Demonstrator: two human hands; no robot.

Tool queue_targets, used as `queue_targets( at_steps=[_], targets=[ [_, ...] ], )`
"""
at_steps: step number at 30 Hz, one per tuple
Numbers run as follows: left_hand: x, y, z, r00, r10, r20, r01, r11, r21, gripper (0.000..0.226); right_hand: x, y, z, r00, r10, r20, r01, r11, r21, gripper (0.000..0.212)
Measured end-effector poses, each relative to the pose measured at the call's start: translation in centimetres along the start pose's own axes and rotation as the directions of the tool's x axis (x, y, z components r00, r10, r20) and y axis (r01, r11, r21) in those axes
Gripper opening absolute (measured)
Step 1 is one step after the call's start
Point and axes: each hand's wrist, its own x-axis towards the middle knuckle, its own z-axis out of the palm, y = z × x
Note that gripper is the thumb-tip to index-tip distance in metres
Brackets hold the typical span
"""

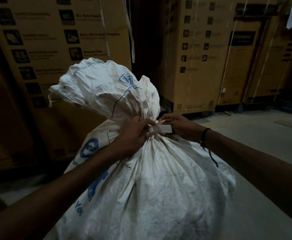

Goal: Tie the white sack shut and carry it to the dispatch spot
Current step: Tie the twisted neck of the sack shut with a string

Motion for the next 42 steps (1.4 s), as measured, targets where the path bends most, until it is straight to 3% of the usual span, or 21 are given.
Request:
queue_targets(
  at_steps=[8, 11, 14, 17, 21, 25, 27, 30, 32, 36, 40, 42],
  targets=[
    [0.1, -0.2, -0.2, 1.000, -0.017, -0.019, 0.016, 0.999, -0.049, 0.041, 0.5, 0.4, 1.1, 0.988, 0.058, -0.141, -0.061, 0.998, -0.019, 0.023],
    [-0.2, -0.2, -0.4, 1.000, -0.006, -0.028, 0.004, 0.997, -0.079, 0.038, 0.6, 0.1, 0.9, 0.982, -0.076, -0.175, 0.049, 0.987, -0.151, 0.023],
    [-0.7, -0.1, -1.0, 0.999, -0.047, -0.017, 0.044, 0.991, -0.128, 0.043, 0.2, -0.2, 1.2, 0.966, -0.214, -0.146, 0.170, 0.949, -0.264, 0.009],
    [-0.7, 0.6, -2.6, 0.994, -0.104, -0.035, 0.097, 0.984, -0.148, 0.036, 0.1, -0.8, 1.5, 0.951, -0.287, -0.114, 0.237, 0.915, -0.328, 0.013],
    [0.0, 2.7, -5.0, 0.980, -0.198, -0.035, 0.199, 0.979, 0.037, 0.027, 0.1, -2.5, 2.6, 0.941, -0.339, -0.009, 0.308, 0.864, -0.399, 0.011],
    [1.1, 4.9, -6.4, 0.984, -0.047, -0.174, 0.058, 0.996, 0.064, 0.013, 0.2, -3.6, 4.6, 0.922, -0.379, 0.081, 0.373, 0.808, -0.456, 0.015],
    [2.0, 4.5, -6.8, 0.977, -0.062, -0.203, 0.067, 0.998, 0.018, 0.017, 0.3, -3.5, 5.4, 0.915, -0.389, 0.104, 0.389, 0.788, -0.478, 0.014],
    [3.0, 2.3, -6.9, 0.981, -0.148, -0.128, 0.134, 0.985, -0.109, 0.024, -0.1, -3.0, 6.5, 0.908, -0.407, 0.101, 0.403, 0.777, -0.485, 0.022],
    [3.0, 0.7, -6.9, 0.984, -0.160, -0.084, 0.147, 0.979, -0.142, 0.026, -0.5, -2.8, 7.1, 0.903, -0.419, 0.099, 0.412, 0.773, -0.482, 0.025],
    [3.1, -0.9, -6.2, 0.979, -0.203, -0.007, 0.203, 0.979, -0.013, 0.020, -0.8, -2.5, 7.8, 0.915, -0.401, 0.050, 0.385, 0.827, -0.410, 0.049],
    [1.9, -1.9, -5.2, 0.966, -0.256, -0.043, 0.257, 0.966, 0.020, 0.020, -0.4, -1.0, 7.7, 0.940, -0.341, -0.028, 0.334, 0.933, -0.133, 0.032],
    [0.8, -2.6, -4.8, 0.958, -0.277, -0.073, 0.278, 0.961, 0.002, 0.017, -0.5, -0.3, 7.7, 0.951, -0.294, -0.097, 0.298, 0.954, 0.029, 0.036]
  ],
)
